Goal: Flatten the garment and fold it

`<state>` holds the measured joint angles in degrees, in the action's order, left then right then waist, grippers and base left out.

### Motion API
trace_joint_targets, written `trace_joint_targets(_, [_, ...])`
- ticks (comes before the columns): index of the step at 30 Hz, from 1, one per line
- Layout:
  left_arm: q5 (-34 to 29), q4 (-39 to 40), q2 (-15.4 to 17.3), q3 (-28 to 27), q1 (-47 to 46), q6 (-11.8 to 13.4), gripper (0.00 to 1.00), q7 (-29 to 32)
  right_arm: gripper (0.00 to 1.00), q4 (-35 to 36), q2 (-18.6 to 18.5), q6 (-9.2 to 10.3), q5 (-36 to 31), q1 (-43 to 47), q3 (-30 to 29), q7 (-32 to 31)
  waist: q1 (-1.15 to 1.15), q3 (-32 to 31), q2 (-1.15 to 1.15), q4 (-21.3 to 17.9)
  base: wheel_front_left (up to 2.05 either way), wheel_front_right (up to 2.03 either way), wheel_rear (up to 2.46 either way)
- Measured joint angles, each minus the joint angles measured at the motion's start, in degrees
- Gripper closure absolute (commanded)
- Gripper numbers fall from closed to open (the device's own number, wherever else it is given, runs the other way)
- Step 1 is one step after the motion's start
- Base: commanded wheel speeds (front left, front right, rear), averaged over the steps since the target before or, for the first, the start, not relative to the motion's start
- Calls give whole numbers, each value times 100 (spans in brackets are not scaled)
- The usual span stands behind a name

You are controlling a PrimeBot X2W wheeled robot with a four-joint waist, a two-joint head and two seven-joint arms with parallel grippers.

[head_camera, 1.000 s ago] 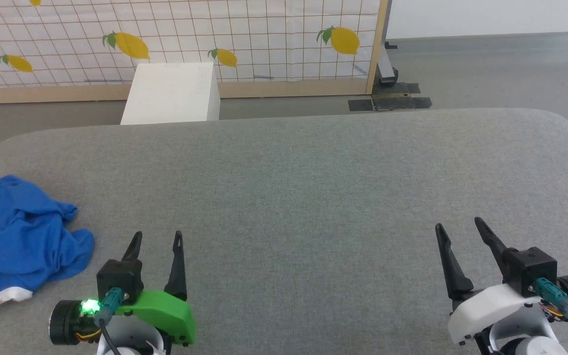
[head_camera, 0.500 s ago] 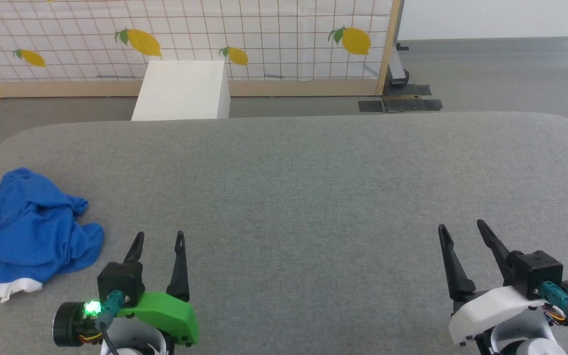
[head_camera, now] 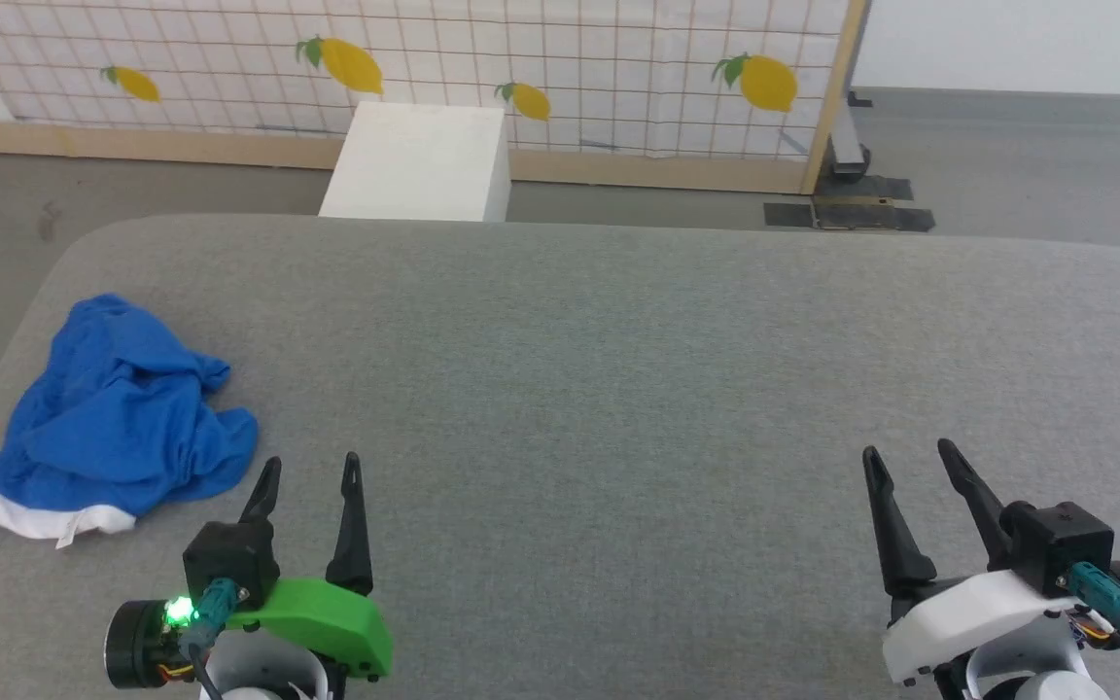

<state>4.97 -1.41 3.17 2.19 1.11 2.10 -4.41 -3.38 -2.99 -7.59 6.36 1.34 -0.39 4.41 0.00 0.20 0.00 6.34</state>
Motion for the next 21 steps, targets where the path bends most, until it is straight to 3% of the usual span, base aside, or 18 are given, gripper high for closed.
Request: trace_joint_targets(21, [168,-68,0,78,48,108,0,-249,0,-220,1,0,289,99,36,237,0,23,0,806,0,0,0])
